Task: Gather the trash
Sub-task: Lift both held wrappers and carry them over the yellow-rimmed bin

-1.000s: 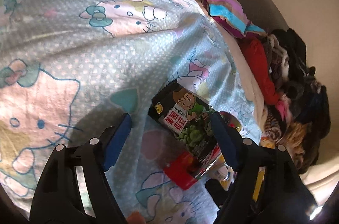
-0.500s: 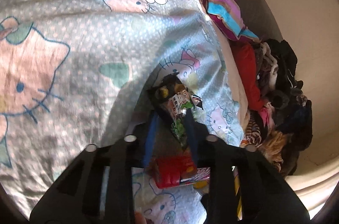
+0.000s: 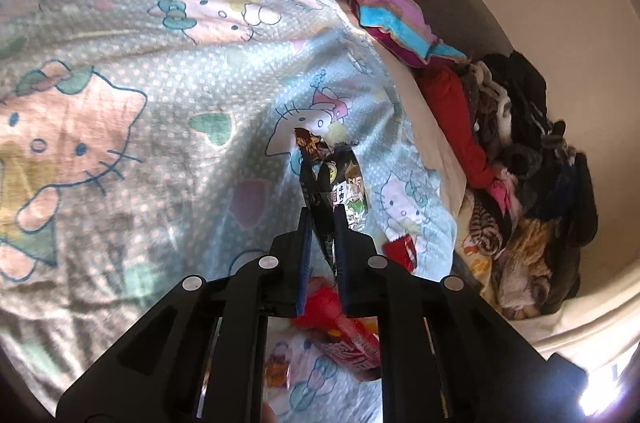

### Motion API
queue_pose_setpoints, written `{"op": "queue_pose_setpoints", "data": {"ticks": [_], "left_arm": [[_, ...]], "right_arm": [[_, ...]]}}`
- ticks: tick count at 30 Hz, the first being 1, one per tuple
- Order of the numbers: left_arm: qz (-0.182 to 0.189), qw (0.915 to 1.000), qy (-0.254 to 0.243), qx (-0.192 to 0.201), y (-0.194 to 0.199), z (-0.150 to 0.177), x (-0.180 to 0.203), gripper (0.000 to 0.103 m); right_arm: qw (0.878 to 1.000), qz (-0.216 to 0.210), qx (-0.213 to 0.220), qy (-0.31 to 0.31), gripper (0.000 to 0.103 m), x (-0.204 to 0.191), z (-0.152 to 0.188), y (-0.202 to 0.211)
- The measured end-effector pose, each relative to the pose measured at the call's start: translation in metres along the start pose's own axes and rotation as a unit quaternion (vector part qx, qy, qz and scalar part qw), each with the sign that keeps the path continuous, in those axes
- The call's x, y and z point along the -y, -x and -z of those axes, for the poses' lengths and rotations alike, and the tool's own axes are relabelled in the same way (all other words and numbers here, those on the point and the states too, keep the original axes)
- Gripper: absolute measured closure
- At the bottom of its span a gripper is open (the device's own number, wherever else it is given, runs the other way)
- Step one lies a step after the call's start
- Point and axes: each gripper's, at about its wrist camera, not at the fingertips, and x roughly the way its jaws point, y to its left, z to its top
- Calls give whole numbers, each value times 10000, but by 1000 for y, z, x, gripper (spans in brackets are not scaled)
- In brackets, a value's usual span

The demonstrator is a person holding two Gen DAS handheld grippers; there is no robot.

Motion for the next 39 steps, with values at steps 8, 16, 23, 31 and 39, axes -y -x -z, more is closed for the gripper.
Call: {"op": "queue_pose_setpoints", "data": {"ticks": [8, 16, 23, 31, 39], "left_arm": [[-123, 9980, -614, 70, 17, 10, 20, 97], [-96, 9940, -1071, 173, 32, 17, 48, 98], [20, 9913, -1301, 219, 42, 23, 70, 98], [137, 9872, -1566, 264, 53, 31, 94, 98], [218, 9803, -1939, 312, 60, 43, 119, 98]], "right_arm": [[10000, 60, 55, 37, 82, 6, 7, 18], [9998, 99, 153, 69, 82, 12, 12, 37], [9996, 57, 270, 109, 82, 10, 11, 50], [9987, 68, 492, 66, 82, 15, 8, 72], [9973, 173, 711, -87, 82, 30, 6, 95]]}}
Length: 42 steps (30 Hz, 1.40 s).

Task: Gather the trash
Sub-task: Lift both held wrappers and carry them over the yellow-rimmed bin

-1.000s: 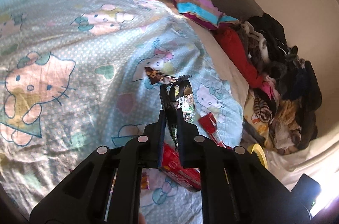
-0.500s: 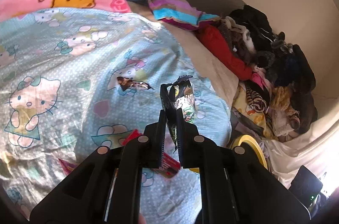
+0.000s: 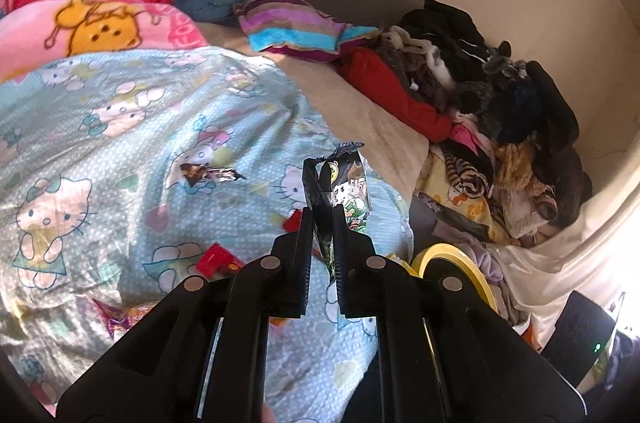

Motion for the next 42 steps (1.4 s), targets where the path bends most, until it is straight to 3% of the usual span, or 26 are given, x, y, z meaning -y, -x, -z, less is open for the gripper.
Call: {"op": "queue_pose_setpoints", "data": {"ticks": [20, 42], "left_arm": [[178, 9965, -811, -27, 2, 16, 54, 98], [504, 9891, -1368, -231, -7, 41, 102, 98]], "right_arm": [[9978, 342, 403, -394, 82, 45, -7, 39], [9924, 754, 665, -716, 82, 87, -9, 67]]}}
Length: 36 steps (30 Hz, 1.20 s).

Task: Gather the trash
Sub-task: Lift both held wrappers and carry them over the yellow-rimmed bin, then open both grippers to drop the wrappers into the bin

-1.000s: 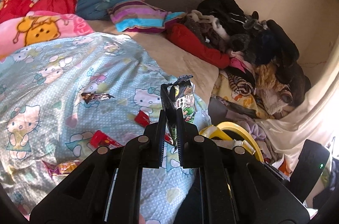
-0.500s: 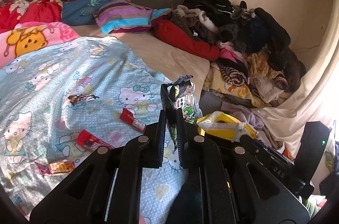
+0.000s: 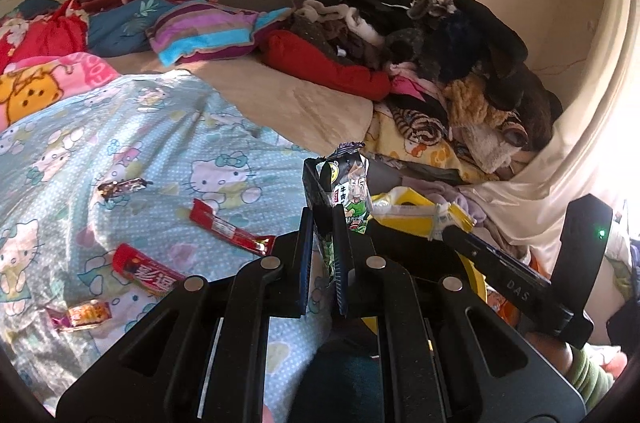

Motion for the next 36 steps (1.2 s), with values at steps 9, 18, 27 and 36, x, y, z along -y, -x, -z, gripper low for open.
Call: {"op": "queue_pose_setpoints", "data": {"ticks": [9, 18, 27, 36], "left_arm": [[118, 9998, -162, -63, -5, 5, 16, 98], [232, 9991, -305, -176, -14, 12, 31, 98], [355, 9977, -472, -322, -26, 18, 48, 98], [473, 9954, -690, -464, -38, 27, 72, 98]], "right_arm": [[9998, 182, 62, -9, 82, 12, -3, 7], [9993, 346, 110, -94, 82, 31, -6, 13], [9982, 511, 185, -262, 82, 53, -8, 20], [9966, 675, 205, -426, 82, 76, -7, 24]]}}
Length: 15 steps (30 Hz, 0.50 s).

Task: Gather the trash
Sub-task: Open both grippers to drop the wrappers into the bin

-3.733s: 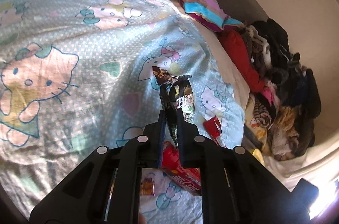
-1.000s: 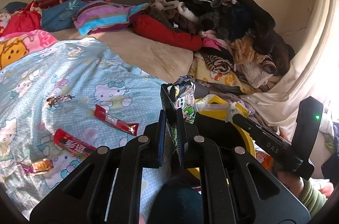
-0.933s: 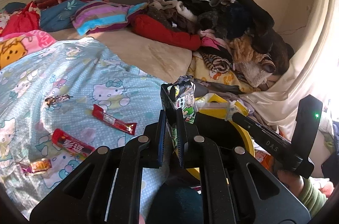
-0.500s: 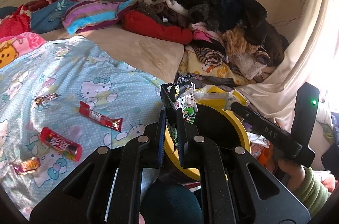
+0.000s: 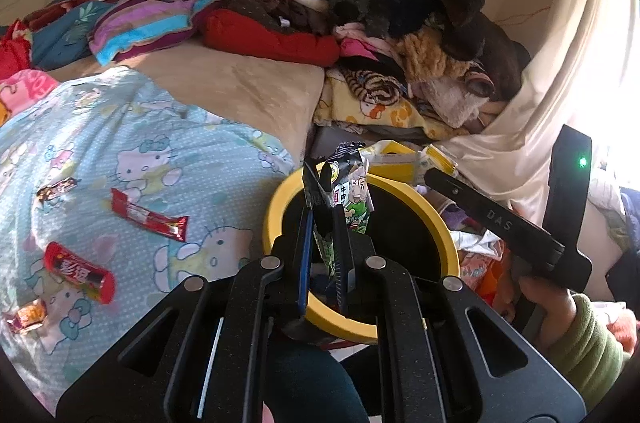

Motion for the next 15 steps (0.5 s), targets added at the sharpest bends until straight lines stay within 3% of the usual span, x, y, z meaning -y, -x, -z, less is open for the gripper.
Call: {"op": "queue_pose_setpoints", "data": {"ticks": [15], "left_arm": [[74, 9992, -239, -297, -29, 11, 19, 97]], "right_arm": [[9993, 266, -115, -216, 82, 28, 5, -6]]}}
